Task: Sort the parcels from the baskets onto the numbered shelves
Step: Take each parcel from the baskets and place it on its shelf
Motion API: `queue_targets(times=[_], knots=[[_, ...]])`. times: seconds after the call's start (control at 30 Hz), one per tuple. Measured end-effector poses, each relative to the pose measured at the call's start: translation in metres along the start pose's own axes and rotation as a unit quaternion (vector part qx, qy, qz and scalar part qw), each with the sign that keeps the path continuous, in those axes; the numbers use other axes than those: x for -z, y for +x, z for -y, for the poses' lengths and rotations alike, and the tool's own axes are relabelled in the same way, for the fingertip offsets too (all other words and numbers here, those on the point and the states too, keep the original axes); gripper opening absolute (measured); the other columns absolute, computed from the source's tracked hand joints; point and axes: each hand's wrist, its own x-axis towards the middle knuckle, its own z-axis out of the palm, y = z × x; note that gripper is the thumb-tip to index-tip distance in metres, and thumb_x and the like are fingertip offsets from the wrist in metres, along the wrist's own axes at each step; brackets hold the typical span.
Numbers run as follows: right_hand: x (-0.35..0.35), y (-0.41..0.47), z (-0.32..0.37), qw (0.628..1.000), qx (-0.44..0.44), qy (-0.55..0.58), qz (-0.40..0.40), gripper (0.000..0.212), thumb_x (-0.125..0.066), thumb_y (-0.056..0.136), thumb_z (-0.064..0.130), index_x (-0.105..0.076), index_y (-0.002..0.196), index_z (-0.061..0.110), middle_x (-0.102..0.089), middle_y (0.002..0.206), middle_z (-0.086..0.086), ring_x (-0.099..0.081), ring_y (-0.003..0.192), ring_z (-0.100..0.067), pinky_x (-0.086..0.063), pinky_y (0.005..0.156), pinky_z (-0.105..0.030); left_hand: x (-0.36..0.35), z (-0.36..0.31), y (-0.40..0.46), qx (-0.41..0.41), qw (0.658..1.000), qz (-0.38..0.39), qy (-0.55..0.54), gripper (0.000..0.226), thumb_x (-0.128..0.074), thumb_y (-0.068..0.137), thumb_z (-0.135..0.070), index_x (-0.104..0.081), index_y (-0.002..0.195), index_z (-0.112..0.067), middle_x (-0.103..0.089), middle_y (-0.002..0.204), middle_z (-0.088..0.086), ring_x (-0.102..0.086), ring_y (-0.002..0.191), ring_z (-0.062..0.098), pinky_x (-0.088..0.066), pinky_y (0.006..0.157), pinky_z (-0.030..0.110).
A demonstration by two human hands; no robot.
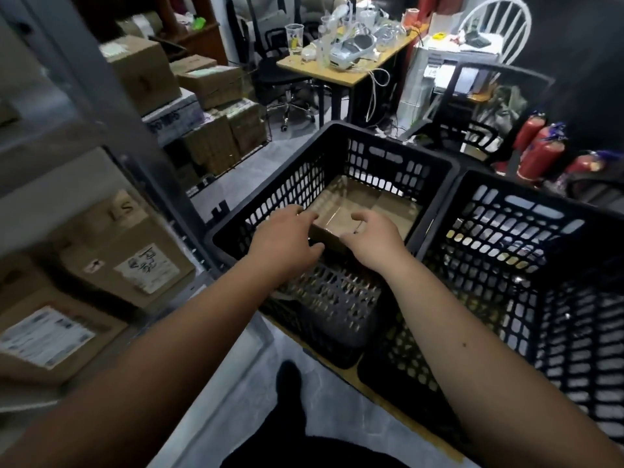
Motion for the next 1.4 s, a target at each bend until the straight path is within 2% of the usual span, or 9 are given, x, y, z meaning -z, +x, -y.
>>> queue_targets(times=[0.1, 0.23, 0.4, 0.57, 0.73, 0.87, 1.1, 1.27, 1.4], knots=[[-0.004, 0.033, -0.001, 0.999, -0.02, -0.032, 0.006, 0.065, -0.073, 0.094, 0.025, -0.048, 0.154, 0.023, -0.052, 0.154, -0.003, -0.062, 0.123, -0.023, -0.045, 0.084, -0.025, -0.015, 0.012, 0.047, -0.008, 0.999, 0.033, 0.006, 0.069, -0.064, 0.09, -0.056, -0.049, 0.152, -0.03, -0.051, 0.144, -0.001, -0.05, 0.134, 0.024, -0.051, 0.104, 0.045], [-0.008, 0.077, -0.004, 0.996, -0.07, -0.051, -0.006, 0.068, -0.07, 0.093, 0.015, -0.045, 0.156, 0.021, -0.051, 0.154, -0.004, -0.056, 0.092, -0.011, -0.042, 0.066, -0.018, -0.037, 0.029, 0.11, -0.012, 0.993, 0.114, 0.008, 0.071, -0.064, 0.089, -0.057, -0.048, 0.152, -0.03, -0.05, 0.144, 0.002, -0.051, 0.134, 0.028, -0.051, 0.104, 0.045], [-0.031, 0.118, -0.01, 0.987, -0.144, -0.067, 0.004, 0.072, -0.066, 0.091, 0.012, -0.042, 0.158, 0.018, -0.055, 0.15, -0.008, -0.057, 0.13, -0.027, -0.048, 0.091, -0.029, -0.066, 0.038, 0.178, -0.024, 0.979, 0.199, -0.029, 0.059, -0.065, 0.089, -0.05, -0.055, 0.143, -0.027, -0.053, 0.136, 0.01, -0.057, 0.123, 0.033, -0.052, 0.102, 0.046], [-0.056, 0.14, -0.022, 0.978, -0.199, -0.054, 0.003, 0.057, -0.061, 0.091, 0.013, -0.051, 0.147, 0.013, -0.063, 0.135, -0.014, -0.062, 0.121, -0.033, -0.054, 0.096, -0.035, -0.106, 0.039, 0.21, -0.02, 0.967, 0.25, -0.034, 0.055, -0.068, 0.086, -0.046, -0.054, 0.135, -0.027, -0.052, 0.142, 0.014, -0.052, 0.128, 0.037, -0.049, 0.106, 0.046], [-0.065, 0.147, -0.031, 0.972, -0.219, -0.083, 0.021, 0.052, -0.06, 0.091, 0.015, -0.052, 0.142, 0.014, -0.063, 0.131, -0.014, -0.062, 0.119, -0.035, -0.056, 0.095, -0.04, -0.122, 0.038, 0.215, 0.011, 0.97, 0.241, -0.02, 0.055, -0.065, 0.085, -0.049, -0.05, 0.133, -0.027, -0.044, 0.143, 0.015, -0.043, 0.133, 0.039, -0.042, 0.107, 0.053], [-0.08, 0.144, -0.035, 0.965, -0.24, -0.073, 0.07, 0.039, -0.065, 0.089, 0.02, -0.049, 0.124, 0.018, -0.064, 0.117, -0.012, -0.063, 0.102, -0.033, -0.053, 0.077, -0.035, -0.128, 0.042, 0.216, 0.035, 0.969, 0.243, -0.041, 0.067, -0.067, 0.078, -0.051, -0.041, 0.138, -0.034, -0.039, 0.147, 0.019, -0.046, 0.131, 0.044, -0.044, 0.109, 0.058], [-0.083, 0.142, -0.031, 0.967, -0.239, -0.033, 0.079, 0.083, -0.07, 0.091, 0.018, -0.028, 0.162, 0.02, -0.058, 0.145, -0.011, -0.06, 0.127, -0.031, -0.05, 0.097, -0.03, -0.118, 0.047, 0.209, 0.068, 0.962, 0.242, -0.104, 0.088, -0.08, 0.077, -0.043, -0.033, 0.151, -0.038, -0.037, 0.15, 0.012, -0.05, 0.132, 0.039, -0.048, 0.109, 0.05], [-0.074, 0.131, -0.024, 0.973, -0.201, -0.074, 0.085, 0.064, -0.073, 0.09, 0.021, -0.049, 0.148, 0.015, -0.061, 0.14, -0.008, -0.06, 0.125, -0.029, -0.048, 0.093, -0.03, -0.104, 0.053, 0.19, 0.084, 0.963, 0.231, -0.113, 0.085, -0.081, 0.077, -0.031, -0.039, 0.15, -0.036, -0.039, 0.143, 0.012, -0.053, 0.127, 0.036, -0.047, 0.112, 0.046], [-0.066, 0.109, -0.017, 0.972, -0.151, -0.157, 0.094, 0.04, -0.075, 0.088, 0.021, -0.063, 0.125, 0.015, -0.066, 0.124, -0.008, -0.063, 0.112, -0.029, -0.051, 0.082, -0.033, -0.084, 0.05, 0.166, 0.107, 0.964, 0.215, -0.116, 0.077, -0.085, 0.077, -0.023, -0.048, 0.144, -0.034, -0.039, 0.136, 0.009, -0.062, 0.109, 0.033, -0.056, 0.099, 0.04]])
